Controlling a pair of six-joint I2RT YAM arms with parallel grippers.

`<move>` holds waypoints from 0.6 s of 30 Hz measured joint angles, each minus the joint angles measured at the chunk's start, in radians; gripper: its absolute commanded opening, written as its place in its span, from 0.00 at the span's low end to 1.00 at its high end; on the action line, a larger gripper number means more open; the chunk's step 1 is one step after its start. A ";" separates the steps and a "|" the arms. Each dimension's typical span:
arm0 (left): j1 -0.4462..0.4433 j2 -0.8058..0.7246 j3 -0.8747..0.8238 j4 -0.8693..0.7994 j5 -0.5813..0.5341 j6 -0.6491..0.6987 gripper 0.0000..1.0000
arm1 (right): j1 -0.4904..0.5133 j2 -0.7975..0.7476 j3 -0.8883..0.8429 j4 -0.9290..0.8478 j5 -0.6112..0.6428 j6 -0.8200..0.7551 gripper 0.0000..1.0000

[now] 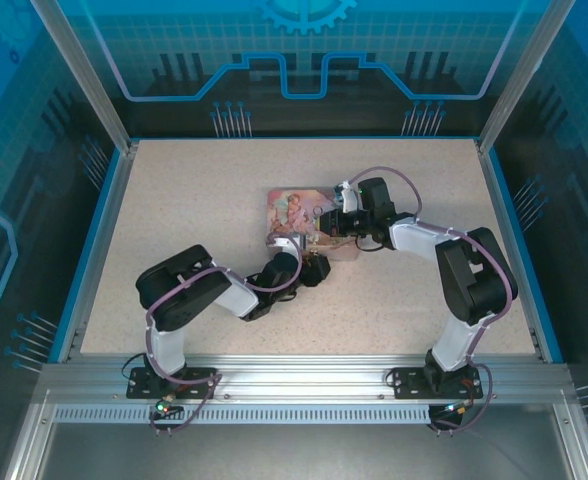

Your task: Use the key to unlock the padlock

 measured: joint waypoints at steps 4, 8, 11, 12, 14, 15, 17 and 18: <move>0.000 0.000 0.006 0.002 -0.004 0.000 0.59 | 0.000 0.000 -0.004 0.008 -0.002 0.001 0.00; -0.001 0.000 0.013 -0.003 -0.004 -0.002 0.60 | 0.000 0.000 -0.005 0.011 -0.002 0.003 0.00; -0.004 0.000 0.028 -0.035 -0.016 -0.012 0.59 | 0.000 0.000 -0.005 0.011 -0.002 0.004 0.00; -0.007 0.000 0.037 -0.055 -0.024 -0.017 0.59 | 0.000 0.000 -0.005 0.011 -0.002 0.004 0.00; -0.015 -0.001 0.061 -0.111 -0.049 -0.024 0.56 | 0.000 0.000 -0.009 0.018 -0.003 0.005 0.00; -0.020 -0.003 0.074 -0.145 -0.063 -0.027 0.54 | 0.000 -0.001 -0.010 0.023 -0.003 0.008 0.00; -0.025 -0.006 0.094 -0.201 -0.085 -0.032 0.51 | 0.000 -0.001 -0.011 0.025 -0.002 0.011 0.00; -0.026 -0.008 0.101 -0.222 -0.094 -0.037 0.50 | 0.000 -0.001 -0.013 0.026 -0.003 0.012 0.00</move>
